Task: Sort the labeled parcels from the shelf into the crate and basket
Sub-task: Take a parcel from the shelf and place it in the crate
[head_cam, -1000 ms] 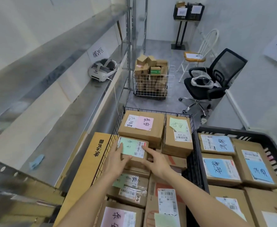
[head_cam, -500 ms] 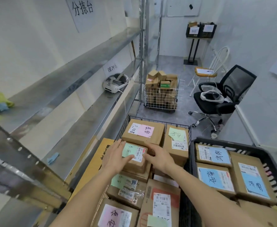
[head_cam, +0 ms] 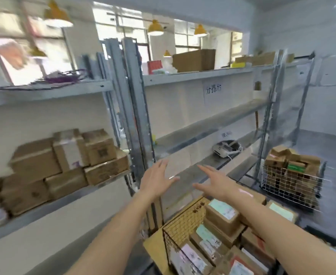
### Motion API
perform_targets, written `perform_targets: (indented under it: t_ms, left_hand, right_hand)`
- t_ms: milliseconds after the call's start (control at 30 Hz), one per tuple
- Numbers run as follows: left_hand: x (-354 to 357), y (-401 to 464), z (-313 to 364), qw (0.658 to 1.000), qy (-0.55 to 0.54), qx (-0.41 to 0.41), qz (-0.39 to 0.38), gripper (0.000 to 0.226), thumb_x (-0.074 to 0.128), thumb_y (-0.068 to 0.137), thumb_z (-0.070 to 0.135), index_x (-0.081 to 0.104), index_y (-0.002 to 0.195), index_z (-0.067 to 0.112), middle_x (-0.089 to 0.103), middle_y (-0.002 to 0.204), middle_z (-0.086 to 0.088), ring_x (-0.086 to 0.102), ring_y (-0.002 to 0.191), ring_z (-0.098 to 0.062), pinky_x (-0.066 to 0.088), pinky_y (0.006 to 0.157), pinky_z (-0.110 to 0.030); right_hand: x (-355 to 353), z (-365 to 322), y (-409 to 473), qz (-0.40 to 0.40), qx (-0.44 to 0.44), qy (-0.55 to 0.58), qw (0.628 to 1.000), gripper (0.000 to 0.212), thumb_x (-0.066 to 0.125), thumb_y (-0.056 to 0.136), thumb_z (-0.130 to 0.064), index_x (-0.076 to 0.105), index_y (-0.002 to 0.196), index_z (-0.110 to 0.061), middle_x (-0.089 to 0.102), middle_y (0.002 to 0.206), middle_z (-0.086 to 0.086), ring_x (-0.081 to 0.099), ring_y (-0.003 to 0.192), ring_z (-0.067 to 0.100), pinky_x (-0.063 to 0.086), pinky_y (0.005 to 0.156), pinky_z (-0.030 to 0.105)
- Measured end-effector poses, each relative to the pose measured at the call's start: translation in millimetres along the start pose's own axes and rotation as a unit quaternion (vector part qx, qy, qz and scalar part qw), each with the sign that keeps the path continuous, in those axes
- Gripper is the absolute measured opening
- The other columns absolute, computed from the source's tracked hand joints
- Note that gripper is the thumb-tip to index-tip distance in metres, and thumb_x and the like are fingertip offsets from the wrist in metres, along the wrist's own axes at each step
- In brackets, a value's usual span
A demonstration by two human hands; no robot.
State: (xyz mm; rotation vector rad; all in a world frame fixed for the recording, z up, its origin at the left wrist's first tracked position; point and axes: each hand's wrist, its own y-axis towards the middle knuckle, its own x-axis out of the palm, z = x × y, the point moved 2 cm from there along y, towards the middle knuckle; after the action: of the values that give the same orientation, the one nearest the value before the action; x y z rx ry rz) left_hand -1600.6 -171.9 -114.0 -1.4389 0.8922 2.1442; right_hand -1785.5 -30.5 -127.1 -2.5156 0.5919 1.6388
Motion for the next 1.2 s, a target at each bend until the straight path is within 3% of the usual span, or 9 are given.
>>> perform_targets:
  t_ms: [300, 567, 733, 933, 1200]
  left_hand:
    - [-175, -141, -123, 0.978, 0.032, -0.156, 0.135, 0.071, 0.051, 0.094, 0.065, 0.040, 0.151, 0.025, 0.043, 0.155, 0.002, 0.044, 0.139, -0.020, 0.045, 0.106, -0.038]
    - [-249, -233, -234, 0.947, 0.037, -0.260, 0.185, 0.074, 0.049, 0.095, 0.066, 0.036, 0.155, 0.024, 0.040, 0.159, -0.001, 0.037, 0.145, -0.022, 0.039, 0.113, -0.041]
    - [-273, -273, -315, 0.938, 0.020, -0.281, 0.201, 0.063, 0.051, 0.098, 0.058, 0.038, 0.153, 0.030, 0.039, 0.158, 0.001, 0.039, 0.143, -0.021, 0.038, 0.111, -0.038]
    - [-279, -291, -416, 0.938, -0.017, -0.309, 0.154, 0.071, 0.051, 0.098, 0.058, 0.032, 0.158, 0.024, 0.035, 0.161, -0.003, 0.038, 0.145, -0.024, 0.034, 0.116, -0.038]
    - [-258, -274, -499, 0.948, -0.039, -0.302, 0.089, 0.068, 0.045, 0.100, 0.061, 0.038, 0.154, 0.021, 0.039, 0.159, -0.007, 0.040, 0.143, -0.027, 0.034, 0.115, -0.038]
  right_hand:
    - [6, -229, -1, 0.028, -0.205, 0.049, 0.977, 0.066, 0.052, 0.095, -0.064, 0.037, 0.153, -0.038, 0.044, 0.155, -0.006, 0.048, 0.137, 0.016, 0.044, 0.108, 0.039]
    - [59, -390, -5, -0.012, -0.300, 0.074, 0.951, 0.060, 0.050, 0.096, -0.062, 0.038, 0.151, -0.041, 0.044, 0.154, -0.010, 0.049, 0.135, 0.014, 0.049, 0.104, 0.041]
    - [110, -476, 7, -0.047, -0.317, 0.086, 0.943, 0.059, 0.049, 0.097, -0.061, 0.037, 0.151, -0.041, 0.043, 0.155, -0.010, 0.045, 0.138, 0.014, 0.046, 0.107, 0.043]
    - [172, -559, 30, -0.082, -0.306, 0.060, 0.947, 0.060, 0.049, 0.100, -0.054, 0.037, 0.154, -0.031, 0.041, 0.157, -0.005, 0.043, 0.141, 0.018, 0.043, 0.110, 0.040]
    - [235, -598, 75, -0.111, -0.219, -0.003, 0.969, 0.066, 0.040, 0.101, -0.061, 0.031, 0.157, -0.029, 0.034, 0.161, -0.002, 0.037, 0.145, 0.020, 0.043, 0.110, 0.043]
